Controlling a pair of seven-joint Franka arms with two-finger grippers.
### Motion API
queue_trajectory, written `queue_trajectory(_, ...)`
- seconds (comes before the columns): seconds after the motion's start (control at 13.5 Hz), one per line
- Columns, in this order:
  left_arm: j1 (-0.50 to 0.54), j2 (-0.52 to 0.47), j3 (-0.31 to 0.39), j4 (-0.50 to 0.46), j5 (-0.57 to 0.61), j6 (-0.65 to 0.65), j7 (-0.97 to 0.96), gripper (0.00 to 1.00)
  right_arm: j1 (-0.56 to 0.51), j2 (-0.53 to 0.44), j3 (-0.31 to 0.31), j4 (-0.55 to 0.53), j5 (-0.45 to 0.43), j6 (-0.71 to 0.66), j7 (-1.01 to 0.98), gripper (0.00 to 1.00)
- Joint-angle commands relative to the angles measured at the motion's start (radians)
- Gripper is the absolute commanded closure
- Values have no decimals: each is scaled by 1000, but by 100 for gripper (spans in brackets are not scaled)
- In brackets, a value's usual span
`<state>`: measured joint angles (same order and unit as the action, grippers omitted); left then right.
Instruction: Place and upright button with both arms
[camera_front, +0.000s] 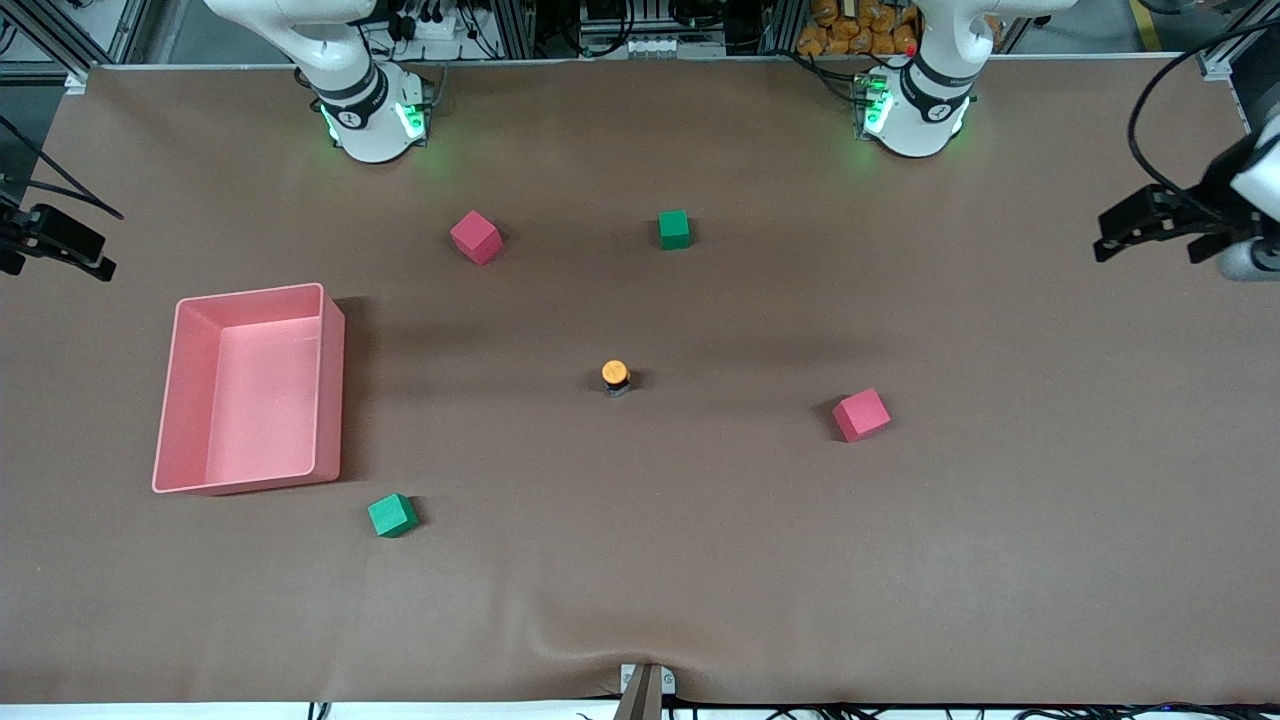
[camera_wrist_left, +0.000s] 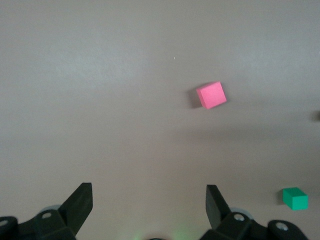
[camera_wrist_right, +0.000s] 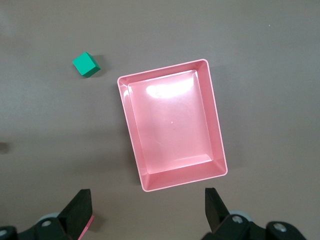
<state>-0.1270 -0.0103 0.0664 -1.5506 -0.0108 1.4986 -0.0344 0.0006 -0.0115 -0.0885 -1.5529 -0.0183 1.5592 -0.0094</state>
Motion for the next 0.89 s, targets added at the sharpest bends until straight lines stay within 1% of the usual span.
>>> queue_trajectory(0.0,-10,-80,-8,-109,23,32,8,0,-7,-5,7,-3,1,-4,16,0)
queue_trajectory(0.15,3,-99,-45,-120,25,29,11,0,-7,-5,7,-3,1,-5,16,0)
queue_trajectory(0.59,-5,-174,-48,-121,26,-37,21,0,-4,-4,7,-3,1,-7,16,0)
queue_trajectory(0.82,-3,-178,-62,-118,26,-38,21,0,-4,-4,9,-3,1,-16,16,0)
